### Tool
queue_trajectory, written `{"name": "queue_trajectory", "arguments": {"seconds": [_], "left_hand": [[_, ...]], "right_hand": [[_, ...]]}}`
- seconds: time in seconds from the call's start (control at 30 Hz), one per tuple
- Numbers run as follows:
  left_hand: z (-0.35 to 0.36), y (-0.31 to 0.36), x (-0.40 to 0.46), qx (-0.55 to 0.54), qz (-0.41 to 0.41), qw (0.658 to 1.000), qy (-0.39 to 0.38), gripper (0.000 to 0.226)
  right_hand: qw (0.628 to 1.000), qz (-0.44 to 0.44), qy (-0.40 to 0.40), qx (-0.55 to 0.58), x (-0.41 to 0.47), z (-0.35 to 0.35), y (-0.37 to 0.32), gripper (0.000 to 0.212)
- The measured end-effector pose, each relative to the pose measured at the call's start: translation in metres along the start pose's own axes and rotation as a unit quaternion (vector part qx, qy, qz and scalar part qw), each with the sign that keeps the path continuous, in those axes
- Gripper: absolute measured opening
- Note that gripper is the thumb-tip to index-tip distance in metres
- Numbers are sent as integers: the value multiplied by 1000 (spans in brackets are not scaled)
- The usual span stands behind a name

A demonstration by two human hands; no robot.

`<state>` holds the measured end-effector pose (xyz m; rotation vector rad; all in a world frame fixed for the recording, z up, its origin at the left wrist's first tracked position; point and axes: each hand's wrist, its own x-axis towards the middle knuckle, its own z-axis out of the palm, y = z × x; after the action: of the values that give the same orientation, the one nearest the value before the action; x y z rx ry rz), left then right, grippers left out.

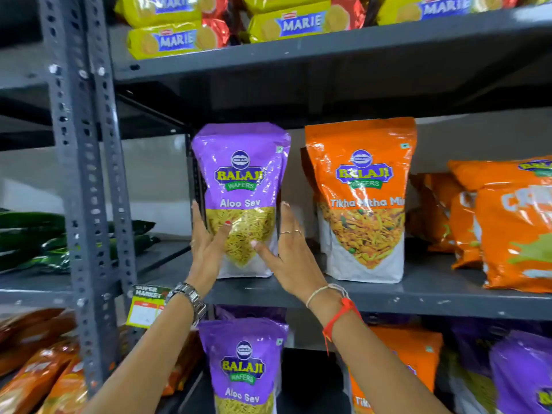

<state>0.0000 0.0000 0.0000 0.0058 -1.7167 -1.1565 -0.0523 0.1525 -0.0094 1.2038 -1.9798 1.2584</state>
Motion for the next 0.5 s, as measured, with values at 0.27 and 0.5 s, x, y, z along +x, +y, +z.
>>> {"name": "queue_trajectory", "arguments": {"seconds": [0.27,0.5], "left_hand": [[-11,-11,4,-49,-65,993,-86,66],[-27,6,-16,-55,-47,991,-110,76]], "right_hand": [[991,108,-52,53,27,22,4,109],[991,107,-19,76,10,13,-7,115]]}}
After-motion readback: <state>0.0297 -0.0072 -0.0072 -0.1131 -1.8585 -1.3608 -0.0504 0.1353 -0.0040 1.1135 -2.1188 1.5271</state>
